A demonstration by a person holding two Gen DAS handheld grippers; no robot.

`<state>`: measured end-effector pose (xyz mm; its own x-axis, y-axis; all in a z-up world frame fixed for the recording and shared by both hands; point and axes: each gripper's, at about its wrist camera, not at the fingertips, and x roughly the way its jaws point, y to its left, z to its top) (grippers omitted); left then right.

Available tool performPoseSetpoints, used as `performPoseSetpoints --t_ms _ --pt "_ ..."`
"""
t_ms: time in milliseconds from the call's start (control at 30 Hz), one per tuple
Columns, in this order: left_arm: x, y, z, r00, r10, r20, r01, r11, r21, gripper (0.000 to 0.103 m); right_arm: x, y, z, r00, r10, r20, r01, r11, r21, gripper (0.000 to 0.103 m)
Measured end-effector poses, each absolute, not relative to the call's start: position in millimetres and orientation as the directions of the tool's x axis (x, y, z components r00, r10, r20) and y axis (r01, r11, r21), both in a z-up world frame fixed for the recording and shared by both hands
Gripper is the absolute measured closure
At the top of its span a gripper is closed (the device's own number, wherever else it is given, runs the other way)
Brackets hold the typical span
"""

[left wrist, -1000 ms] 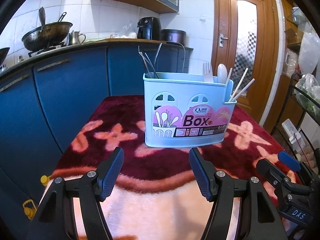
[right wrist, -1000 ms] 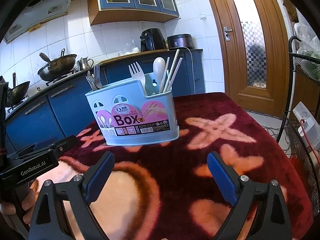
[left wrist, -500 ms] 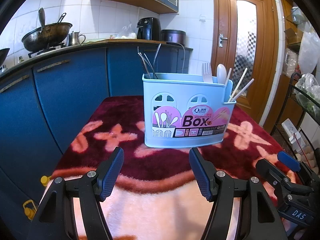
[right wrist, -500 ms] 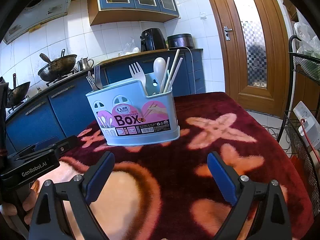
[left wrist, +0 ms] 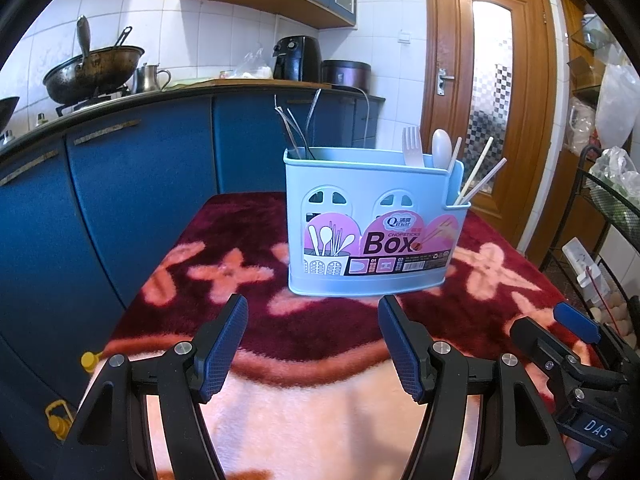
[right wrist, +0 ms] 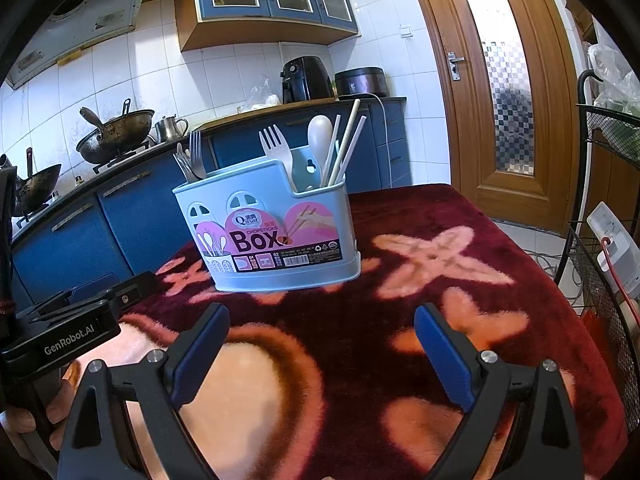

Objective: Organize utensils

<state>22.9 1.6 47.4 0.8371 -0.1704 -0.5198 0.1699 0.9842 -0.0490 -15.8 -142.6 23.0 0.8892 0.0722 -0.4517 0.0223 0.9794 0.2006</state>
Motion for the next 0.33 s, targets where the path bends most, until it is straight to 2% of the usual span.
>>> performPoseSetpoints --t_ms 333 --pt "22.9 0.7 46.9 0.836 -0.171 -0.522 0.171 0.984 -0.049 0.034 -17.1 -141.3 23.5 0.888 0.073 -0.453 0.023 0.979 0.202 0.007"
